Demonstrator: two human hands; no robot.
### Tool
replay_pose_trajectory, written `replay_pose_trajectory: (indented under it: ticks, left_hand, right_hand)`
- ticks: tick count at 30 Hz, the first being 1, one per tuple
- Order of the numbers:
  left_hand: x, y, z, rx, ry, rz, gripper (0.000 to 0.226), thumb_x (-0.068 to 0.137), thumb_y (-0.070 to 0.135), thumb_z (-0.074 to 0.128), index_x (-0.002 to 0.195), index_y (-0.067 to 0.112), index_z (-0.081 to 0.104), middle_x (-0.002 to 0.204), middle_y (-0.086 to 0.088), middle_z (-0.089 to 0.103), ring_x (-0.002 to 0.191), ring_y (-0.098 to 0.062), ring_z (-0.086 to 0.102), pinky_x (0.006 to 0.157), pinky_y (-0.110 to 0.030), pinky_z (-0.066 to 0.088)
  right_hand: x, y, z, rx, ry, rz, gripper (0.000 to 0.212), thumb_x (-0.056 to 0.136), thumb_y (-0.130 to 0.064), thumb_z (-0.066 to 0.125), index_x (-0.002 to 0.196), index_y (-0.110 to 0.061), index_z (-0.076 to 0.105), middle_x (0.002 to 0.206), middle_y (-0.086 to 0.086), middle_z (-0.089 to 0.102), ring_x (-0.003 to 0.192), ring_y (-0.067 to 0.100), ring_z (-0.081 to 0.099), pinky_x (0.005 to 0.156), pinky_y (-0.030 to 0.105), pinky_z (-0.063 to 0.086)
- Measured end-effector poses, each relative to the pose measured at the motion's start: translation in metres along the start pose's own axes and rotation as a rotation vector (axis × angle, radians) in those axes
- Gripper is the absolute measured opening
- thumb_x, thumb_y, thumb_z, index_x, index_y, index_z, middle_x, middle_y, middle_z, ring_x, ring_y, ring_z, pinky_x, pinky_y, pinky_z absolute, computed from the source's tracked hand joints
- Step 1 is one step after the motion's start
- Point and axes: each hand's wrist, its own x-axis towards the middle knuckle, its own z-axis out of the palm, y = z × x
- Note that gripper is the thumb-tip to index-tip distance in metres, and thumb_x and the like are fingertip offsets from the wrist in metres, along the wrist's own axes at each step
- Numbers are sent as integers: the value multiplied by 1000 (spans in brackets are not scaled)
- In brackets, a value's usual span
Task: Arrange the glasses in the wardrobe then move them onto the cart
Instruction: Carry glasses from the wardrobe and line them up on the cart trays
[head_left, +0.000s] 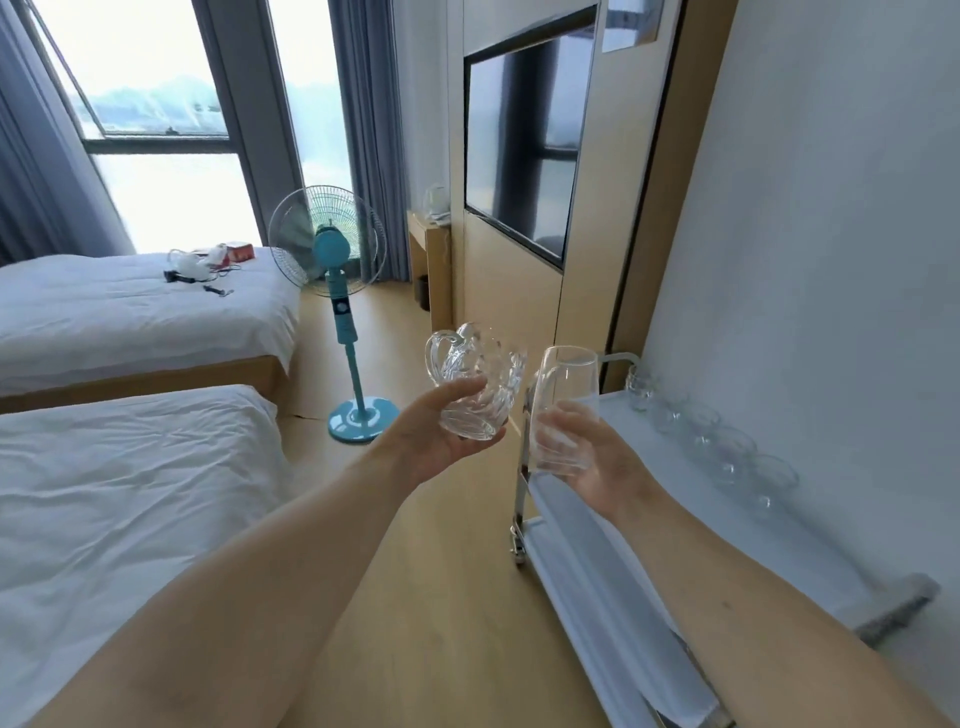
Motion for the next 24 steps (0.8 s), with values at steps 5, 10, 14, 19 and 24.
replay_pose_trajectory:
  ticks: [5,10,14,19,24]
  left_hand:
    - [76,4,9,25,-61,-60,40,79,18,80,117,9,71,117,-14,70,105,-30,68,99,-45,55]
    - [146,5,17,41,-107,-95,36,76,18,82,110,12,75,120,-13,67,109,-30,64,107,-49,48]
    - [194,0,21,31,-88,-128,68,75,17,83,138,5,58,128,-15,62,117,-31,59,108,-50,47]
    - [242,-9,23,64,-113,-192,77,66,19,91,135,5,61,125,-15,64,112,-31,63,92,-45,57]
    - [296,-23,20,94,-157,-267,73,59,21,96,124,7,66,118,-14,68,105,-31,67,87,-42,57]
  right_hand:
    - [50,-22,-38,-12,15,-36,24,74,-23,89,92,-22,73,93,4,65,88,23,63,70,32,55]
    - [96,-50,-71,-20,60,-52,34,66,-25,93,92,-20,72,91,5,62,82,22,59,64,29,53]
    - [124,-66,-97,-26,75,-66,24,78,-22,84,93,-18,67,90,7,53,80,23,50,60,26,47]
    - [145,-68,-129,32,185,-57,17,79,-16,82,91,-18,71,87,4,64,74,19,63,53,26,54]
    - [165,-61,-158,108,260,-55,25,81,-13,81,89,-18,58,84,5,56,65,16,57,44,22,47]
